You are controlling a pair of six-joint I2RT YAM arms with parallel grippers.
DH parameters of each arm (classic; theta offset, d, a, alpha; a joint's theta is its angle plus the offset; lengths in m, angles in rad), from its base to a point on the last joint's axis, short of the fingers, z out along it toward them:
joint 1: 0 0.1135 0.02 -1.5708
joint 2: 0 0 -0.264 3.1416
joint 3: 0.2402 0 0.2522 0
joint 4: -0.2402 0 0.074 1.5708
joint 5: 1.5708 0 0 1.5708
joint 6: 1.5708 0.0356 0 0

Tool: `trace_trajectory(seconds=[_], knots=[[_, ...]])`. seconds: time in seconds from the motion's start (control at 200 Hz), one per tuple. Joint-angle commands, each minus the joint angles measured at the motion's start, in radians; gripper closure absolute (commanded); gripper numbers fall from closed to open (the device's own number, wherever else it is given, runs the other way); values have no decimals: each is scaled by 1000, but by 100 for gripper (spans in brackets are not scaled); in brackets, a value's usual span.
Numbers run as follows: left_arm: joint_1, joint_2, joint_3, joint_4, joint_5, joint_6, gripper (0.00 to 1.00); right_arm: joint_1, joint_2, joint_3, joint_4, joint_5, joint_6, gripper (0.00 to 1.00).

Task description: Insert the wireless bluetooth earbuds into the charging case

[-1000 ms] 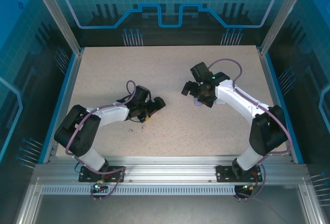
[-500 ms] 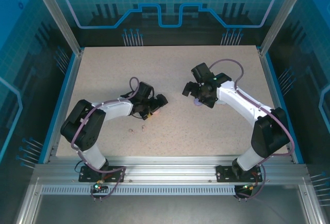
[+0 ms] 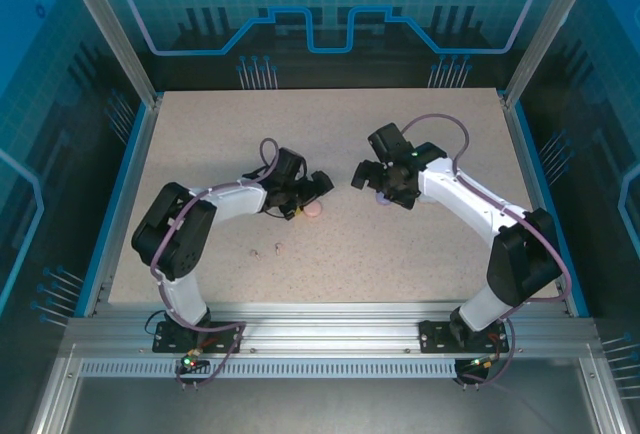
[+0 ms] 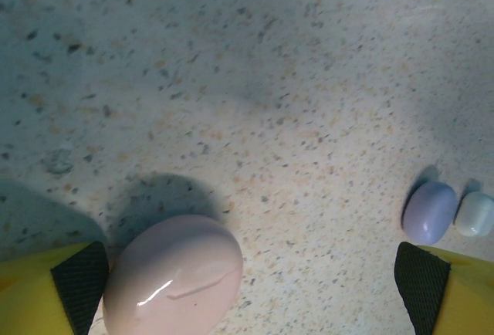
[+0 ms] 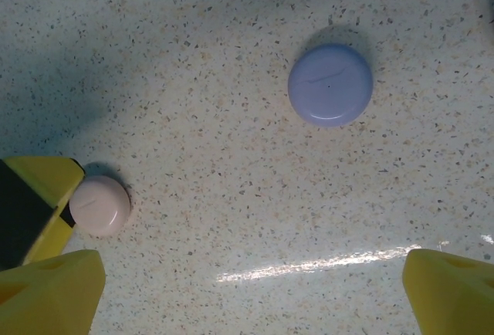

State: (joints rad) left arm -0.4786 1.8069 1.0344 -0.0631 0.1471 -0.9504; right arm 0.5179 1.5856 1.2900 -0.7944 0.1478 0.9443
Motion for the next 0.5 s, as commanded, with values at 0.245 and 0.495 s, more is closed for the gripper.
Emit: trace_trajectory(seconds=[0.245,0.495], knots=[[136,-157,119,-149,-34,153,1,103,146,145,-102,20,-48,1],[192,-310,109,-245,-215,187,1,201,380,372,-196,45,79,1]])
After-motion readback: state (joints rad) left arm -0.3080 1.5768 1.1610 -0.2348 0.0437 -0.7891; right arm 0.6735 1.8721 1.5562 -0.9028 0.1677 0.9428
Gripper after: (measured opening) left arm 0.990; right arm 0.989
